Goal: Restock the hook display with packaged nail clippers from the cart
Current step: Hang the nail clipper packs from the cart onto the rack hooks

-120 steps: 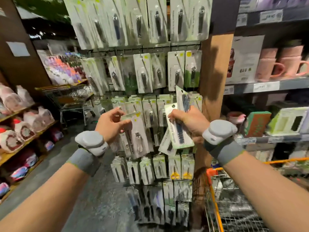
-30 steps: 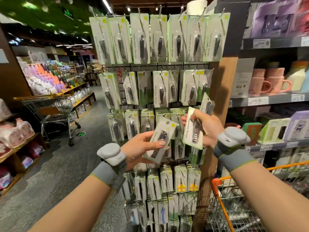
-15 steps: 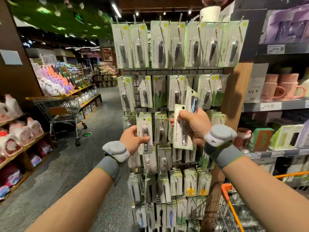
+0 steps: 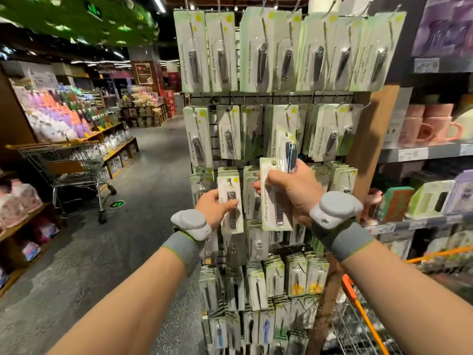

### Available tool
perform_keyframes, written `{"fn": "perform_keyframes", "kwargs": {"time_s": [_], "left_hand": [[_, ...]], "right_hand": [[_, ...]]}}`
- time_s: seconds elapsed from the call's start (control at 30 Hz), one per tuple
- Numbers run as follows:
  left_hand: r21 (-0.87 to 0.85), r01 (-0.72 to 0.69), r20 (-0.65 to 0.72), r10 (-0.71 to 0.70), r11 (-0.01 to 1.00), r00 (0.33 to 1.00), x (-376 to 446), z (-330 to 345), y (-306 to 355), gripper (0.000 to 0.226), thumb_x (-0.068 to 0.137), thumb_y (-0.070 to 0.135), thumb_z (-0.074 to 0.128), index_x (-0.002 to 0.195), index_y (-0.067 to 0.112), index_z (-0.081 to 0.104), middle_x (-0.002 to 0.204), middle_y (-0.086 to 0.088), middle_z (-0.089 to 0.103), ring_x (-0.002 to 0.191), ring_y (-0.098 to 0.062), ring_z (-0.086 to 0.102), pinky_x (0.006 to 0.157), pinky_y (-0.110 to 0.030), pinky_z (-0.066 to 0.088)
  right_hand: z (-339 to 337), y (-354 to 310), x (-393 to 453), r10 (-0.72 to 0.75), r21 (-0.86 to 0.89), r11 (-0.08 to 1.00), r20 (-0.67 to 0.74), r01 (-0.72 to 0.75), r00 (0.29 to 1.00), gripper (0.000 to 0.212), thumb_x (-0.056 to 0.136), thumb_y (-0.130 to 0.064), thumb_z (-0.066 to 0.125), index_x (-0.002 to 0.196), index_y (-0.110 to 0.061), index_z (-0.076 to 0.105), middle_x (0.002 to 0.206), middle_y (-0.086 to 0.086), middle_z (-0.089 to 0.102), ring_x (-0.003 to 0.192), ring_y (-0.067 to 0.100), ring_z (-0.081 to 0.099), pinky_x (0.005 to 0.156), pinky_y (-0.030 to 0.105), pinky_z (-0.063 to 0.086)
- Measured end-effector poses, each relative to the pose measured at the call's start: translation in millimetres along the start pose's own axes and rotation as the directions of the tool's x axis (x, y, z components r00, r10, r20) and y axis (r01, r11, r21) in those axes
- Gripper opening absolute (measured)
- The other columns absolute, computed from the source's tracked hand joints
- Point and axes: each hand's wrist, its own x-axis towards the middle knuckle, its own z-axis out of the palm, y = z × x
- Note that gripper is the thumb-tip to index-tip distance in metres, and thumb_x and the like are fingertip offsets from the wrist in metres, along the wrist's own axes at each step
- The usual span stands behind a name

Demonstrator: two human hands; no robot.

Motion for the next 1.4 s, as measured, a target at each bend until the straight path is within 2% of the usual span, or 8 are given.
{"fn": "perform_keyframes", "kwargs": {"time_s": [0.17, 0.33, 0.47, 0.57, 0.67, 0.8, 1.17, 1.4], "left_hand": [[0.011, 0.053, -0.010, -0.053, 0.999, 0.999, 13, 3, -7, 0.022, 0.084, 0.012, 0.069, 0.103, 0.002, 0.066, 0.102, -0.017, 0.069, 0.094, -0.032, 0.065, 0.086, -0.046, 0.052], [0.100, 0.088, -0.026, -0.086, 0.991, 0.996, 21, 9, -12, 0.027, 0.086, 0.019, 0.066, 0.101, -0.002, 0.062, 0.083, -0.013, 0.061, 0.067, -0.023, 0.052, 0.063, -0.030, 0.042], [0.350, 0.169, 0.022, -0.188, 0.921, 0.982, 16, 2, -12, 0.039, 0.087, 0.035, 0.064, 0.065, 0.008, 0.047, 0.067, -0.012, 0.049, 0.068, -0.025, 0.050, 0.064, -0.032, 0.040], [0.497, 0.225, 0.118, -0.322, 0.838, 0.939, 4, -5, 1, 0.039, 0.092, 0.036, 0.058, 0.070, 0.004, 0.053, 0.070, -0.012, 0.054, 0.066, -0.026, 0.054, 0.063, -0.033, 0.050], [0.158, 0.341, 0.319, -0.375, 0.927, 0.870, -14, -8, 28, 0.033, 0.098, 0.019, 0.049, 0.068, 0.006, 0.052, 0.056, -0.002, 0.055, 0.046, -0.014, 0.049, 0.048, -0.019, 0.045], [-0.243, 0.276, 0.552, -0.102, 0.930, 0.828, -36, -9, 62, 0.016, 0.087, -0.008, 0.054, 0.095, 0.004, 0.061, 0.068, -0.001, 0.066, 0.063, -0.011, 0.064, 0.064, -0.027, 0.055], [-0.178, 0.058, 0.391, 0.016, 0.982, 0.920, -52, 7, 69, 0.042, 0.072, -0.002, 0.075, 0.106, 0.011, 0.055, 0.065, -0.003, 0.060, 0.063, -0.016, 0.060, 0.053, -0.023, 0.045], [-0.143, 0.022, 0.297, 0.022, 0.990, 0.955, -59, -6, 48, 0.044, 0.070, 0.003, 0.078, 0.108, 0.017, 0.063, 0.096, -0.007, 0.073, 0.095, -0.022, 0.068, 0.087, -0.044, 0.053]], "right_hand": [[0, 6, 7, 0.022, 0.009, 1.000, -0.005, -0.022, 1.000, 0.039, 0.078, 0.014, 0.054, 0.114, 0.002, 0.047, 0.079, 0.014, 0.061, 0.082, 0.037, 0.070, 0.062, 0.038, 0.057], [0, 8, 8, 0.044, 0.046, 0.998, -0.005, -0.043, 0.999, 0.036, 0.079, 0.015, 0.051, 0.112, 0.003, 0.048, 0.084, 0.018, 0.062, 0.075, 0.032, 0.071, 0.058, 0.033, 0.056], [0, 8, 4, 0.057, 0.086, 0.995, 0.000, -0.057, 0.998, 0.038, 0.080, 0.017, 0.048, 0.115, 0.001, 0.045, 0.090, 0.020, 0.059, 0.073, 0.029, 0.070, 0.058, 0.033, 0.057], [0, 5, 1, 0.068, 0.128, 0.990, -0.009, -0.066, 0.998, 0.042, 0.081, 0.018, 0.047, 0.119, 0.000, 0.042, 0.091, 0.020, 0.059, 0.070, 0.026, 0.068, 0.059, 0.033, 0.059], [1, 3, -1, 0.057, 0.104, 0.993, -0.004, -0.056, 0.998, 0.040, 0.081, 0.017, 0.048, 0.116, 0.000, 0.044, 0.086, 0.017, 0.058, 0.068, 0.025, 0.069, 0.056, 0.032, 0.058], [0, 5, 0, 0.026, -0.022, 0.999, -0.062, -0.028, 0.998, 0.038, 0.075, 0.008, 0.060, 0.110, -0.001, 0.047, 0.084, 0.014, 0.061, 0.075, 0.029, 0.069, 0.062, 0.037, 0.057], [0, 5, -3, -0.039, -0.204, 0.978, -0.026, 0.033, 0.999, 0.042, 0.071, 0.004, 0.068, 0.108, -0.005, 0.049, 0.079, 0.005, 0.059, 0.067, 0.017, 0.059, 0.057, 0.027, 0.048], [-12, 8, 0, -0.046, -0.047, 0.998, -0.046, 0.043, 0.998, 0.057, 0.067, -0.002, 0.081, 0.115, -0.002, 0.050, 0.101, 0.019, 0.068, 0.092, 0.031, 0.069, 0.077, 0.039, 0.057]]}}
